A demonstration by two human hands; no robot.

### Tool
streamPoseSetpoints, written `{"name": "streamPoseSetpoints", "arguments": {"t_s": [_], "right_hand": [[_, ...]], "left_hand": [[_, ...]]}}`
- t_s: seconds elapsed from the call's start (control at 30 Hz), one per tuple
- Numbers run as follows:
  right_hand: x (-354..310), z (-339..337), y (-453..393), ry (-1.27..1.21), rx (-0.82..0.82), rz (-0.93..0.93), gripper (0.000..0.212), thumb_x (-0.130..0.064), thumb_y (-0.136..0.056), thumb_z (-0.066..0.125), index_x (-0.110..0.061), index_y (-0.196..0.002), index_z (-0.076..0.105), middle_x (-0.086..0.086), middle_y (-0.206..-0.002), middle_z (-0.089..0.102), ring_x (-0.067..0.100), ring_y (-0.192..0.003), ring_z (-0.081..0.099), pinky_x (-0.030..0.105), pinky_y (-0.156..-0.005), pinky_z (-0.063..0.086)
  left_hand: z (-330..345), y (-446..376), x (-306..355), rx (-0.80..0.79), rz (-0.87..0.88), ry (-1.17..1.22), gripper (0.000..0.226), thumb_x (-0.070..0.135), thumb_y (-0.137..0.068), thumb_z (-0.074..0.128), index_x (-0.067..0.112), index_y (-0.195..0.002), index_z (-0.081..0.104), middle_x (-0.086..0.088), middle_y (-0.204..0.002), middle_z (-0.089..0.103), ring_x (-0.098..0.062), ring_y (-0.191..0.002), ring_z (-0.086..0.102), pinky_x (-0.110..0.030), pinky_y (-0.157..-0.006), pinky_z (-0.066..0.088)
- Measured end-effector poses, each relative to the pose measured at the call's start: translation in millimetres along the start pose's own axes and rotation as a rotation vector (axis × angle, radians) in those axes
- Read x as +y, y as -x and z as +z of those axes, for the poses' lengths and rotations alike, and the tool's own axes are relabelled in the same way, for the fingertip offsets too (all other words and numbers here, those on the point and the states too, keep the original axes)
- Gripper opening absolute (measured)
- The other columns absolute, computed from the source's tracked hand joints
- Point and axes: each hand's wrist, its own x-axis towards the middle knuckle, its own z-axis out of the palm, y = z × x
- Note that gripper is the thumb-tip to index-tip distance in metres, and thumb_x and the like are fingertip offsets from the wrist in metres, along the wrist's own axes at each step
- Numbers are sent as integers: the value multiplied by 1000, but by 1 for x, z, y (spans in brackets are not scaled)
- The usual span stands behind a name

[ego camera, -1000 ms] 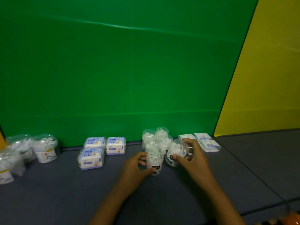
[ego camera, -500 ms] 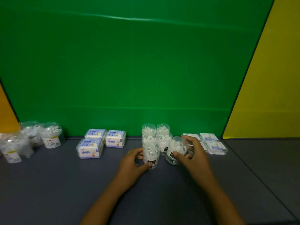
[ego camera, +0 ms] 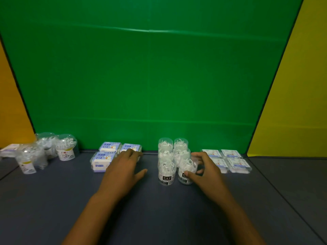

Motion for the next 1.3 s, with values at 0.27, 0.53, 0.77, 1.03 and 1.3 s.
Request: {"name": "streamPoseSetpoints", "arguments": {"t_s": [0.27,0.53,0.77,1.03,1.3], "right_hand": [[9,9,-2,48,-40,-8,60,-20,-76,82,-32,-126,50,-14,-124,56,1,-105,57,18,-80,52],[-15,3,1,275,-43,-71,55,-32,-83,74,-25,-130,46,-7,-128,48,10,-117,48,22,-92,37],[-86,24,9,485,-19,-265,46,-48,-92,56,-29,-132,42,-7,-130,45,15,-119,44,34,-99,40],[-157,112,46,587,-212,-351,57,-59,-95,43,-25,-141,36,-4,-141,42,18,-128,40,34,-105,36],[-239,205,86,397,-331,-484,58,-62,-93,43,-28,-140,37,-7,-136,43,15,-126,41,34,-103,37]], "left_hand": [[2,14,-3,-37,-4,125,50,50,-86,59,30,-131,48,8,-131,49,-13,-117,49,-29,-91,45],[-13,26,-14,-17,-25,82,50,48,-87,59,30,-132,47,5,-132,48,-15,-118,49,-31,-88,47],[-54,43,-39,81,-47,-6,48,45,-84,62,29,-127,50,3,-124,54,-20,-112,54,-34,-85,48],[-119,111,-105,110,-153,-146,53,53,-87,55,25,-131,50,-3,-125,54,-23,-110,55,-35,-84,49],[-174,201,-184,96,-316,-141,50,52,-89,53,28,-132,46,2,-124,50,-19,-115,50,-33,-89,46]]}}
